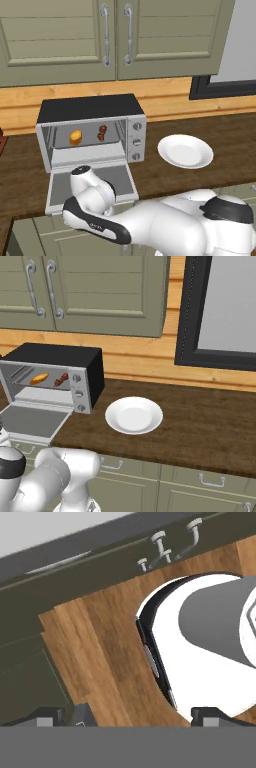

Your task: Pick up the kebab skewer and baguette bread, and place them inside the toaster oven. Close the toaster oven door and start by setting the timer.

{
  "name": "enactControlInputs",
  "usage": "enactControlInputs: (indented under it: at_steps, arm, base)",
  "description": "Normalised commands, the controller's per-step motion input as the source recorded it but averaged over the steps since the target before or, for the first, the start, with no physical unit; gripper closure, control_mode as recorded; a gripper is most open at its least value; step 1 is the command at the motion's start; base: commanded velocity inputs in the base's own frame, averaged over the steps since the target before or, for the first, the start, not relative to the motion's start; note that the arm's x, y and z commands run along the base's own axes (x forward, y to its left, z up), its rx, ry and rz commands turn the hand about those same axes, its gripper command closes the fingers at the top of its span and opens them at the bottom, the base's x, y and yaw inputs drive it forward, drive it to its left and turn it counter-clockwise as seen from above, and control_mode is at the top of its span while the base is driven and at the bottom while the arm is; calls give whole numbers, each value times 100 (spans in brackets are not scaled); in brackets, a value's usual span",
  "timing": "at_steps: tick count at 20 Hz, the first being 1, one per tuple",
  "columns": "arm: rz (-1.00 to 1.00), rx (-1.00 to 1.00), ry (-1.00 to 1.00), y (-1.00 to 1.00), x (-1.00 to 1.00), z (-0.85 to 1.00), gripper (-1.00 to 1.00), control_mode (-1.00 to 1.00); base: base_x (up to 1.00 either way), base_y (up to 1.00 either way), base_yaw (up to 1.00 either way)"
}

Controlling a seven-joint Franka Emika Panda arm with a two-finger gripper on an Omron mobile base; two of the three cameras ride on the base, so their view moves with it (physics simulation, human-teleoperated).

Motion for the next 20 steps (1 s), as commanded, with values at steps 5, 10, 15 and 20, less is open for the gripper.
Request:
enactControlInputs:
  at_steps: [5,10,15,20]
  arm:
    - [5,-7,-13,2,10,-38,-100,-100]
    - [5,-1,-16,0,41,0,-100,-100]
    - [5,-1,-9,0,34,-2,-100,-100]
    - [6,-2,-10,0,4,-19,-100,-100]
  base:
    - [0,0,0]
    - [0,0,0]
    - [0,0,0]
    - [0,0,0]
